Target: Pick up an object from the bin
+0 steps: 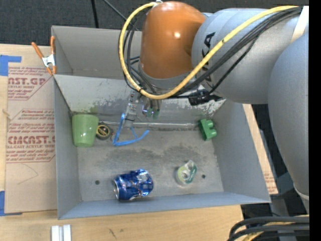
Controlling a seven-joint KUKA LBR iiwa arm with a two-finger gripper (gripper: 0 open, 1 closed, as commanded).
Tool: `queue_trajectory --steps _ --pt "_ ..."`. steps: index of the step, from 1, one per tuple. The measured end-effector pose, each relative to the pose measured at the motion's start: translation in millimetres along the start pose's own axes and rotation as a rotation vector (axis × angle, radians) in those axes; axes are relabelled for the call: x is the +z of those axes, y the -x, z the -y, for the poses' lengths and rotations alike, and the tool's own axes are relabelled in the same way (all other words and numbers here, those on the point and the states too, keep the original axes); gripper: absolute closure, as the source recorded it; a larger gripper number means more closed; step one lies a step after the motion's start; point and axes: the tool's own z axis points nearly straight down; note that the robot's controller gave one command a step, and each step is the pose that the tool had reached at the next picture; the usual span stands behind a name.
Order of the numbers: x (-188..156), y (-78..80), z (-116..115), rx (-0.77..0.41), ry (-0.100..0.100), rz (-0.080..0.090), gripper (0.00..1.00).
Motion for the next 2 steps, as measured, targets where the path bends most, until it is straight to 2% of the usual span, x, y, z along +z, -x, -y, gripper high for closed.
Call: queue_trajectory --steps 1,2 --pt "59.6 6.7 18.6 -0.549 -0.003 -0.011 1.00" --pt "-50.4 7.0 16.3 -0.544 0.000 0.002 1.00"
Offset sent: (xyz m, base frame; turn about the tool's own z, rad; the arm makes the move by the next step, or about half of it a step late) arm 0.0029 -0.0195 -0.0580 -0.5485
